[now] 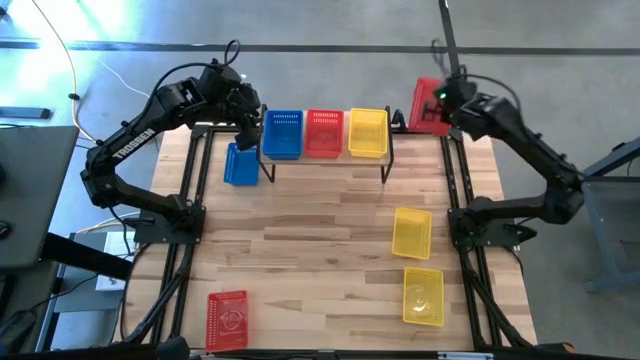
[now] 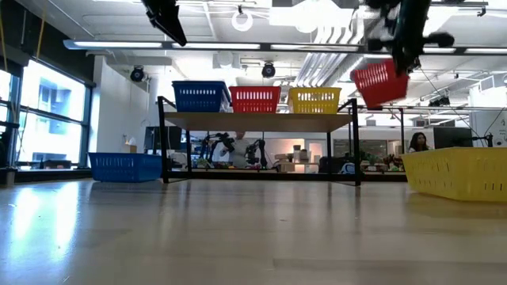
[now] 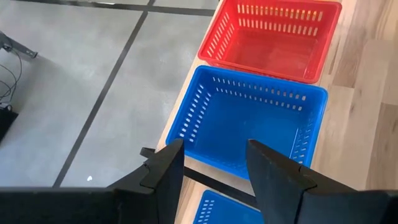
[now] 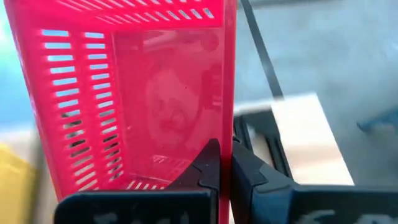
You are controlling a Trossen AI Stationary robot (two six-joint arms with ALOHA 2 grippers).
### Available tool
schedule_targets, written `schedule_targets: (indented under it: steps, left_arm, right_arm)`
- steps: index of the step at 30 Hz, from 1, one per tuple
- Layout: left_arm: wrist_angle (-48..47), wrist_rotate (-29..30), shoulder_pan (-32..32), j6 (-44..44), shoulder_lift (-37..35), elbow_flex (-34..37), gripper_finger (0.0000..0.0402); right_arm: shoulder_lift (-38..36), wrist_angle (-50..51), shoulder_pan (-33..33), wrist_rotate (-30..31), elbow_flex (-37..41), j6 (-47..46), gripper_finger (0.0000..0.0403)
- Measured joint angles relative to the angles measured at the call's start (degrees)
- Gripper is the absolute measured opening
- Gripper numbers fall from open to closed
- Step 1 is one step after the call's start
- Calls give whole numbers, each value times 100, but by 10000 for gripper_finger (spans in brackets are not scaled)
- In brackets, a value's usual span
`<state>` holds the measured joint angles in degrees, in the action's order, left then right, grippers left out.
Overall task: Stack baskets on shelf by color
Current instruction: Stack the top red bin on top of the red bin on the shelf
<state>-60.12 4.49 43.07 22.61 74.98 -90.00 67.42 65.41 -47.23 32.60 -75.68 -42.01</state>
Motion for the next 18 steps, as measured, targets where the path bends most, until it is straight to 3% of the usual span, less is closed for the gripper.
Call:
schedule_targets:
  steps: [8, 18]
  left_arm:
    - [0, 25, 0, 1, 0, 2, 161]
    - [-2, 78, 0, 96, 2, 2, 161]
  right_arm:
    - [-70, -752, 271, 119, -1291, 472, 0]
    - [324, -1610, 977, -348, -1936, 280, 0]
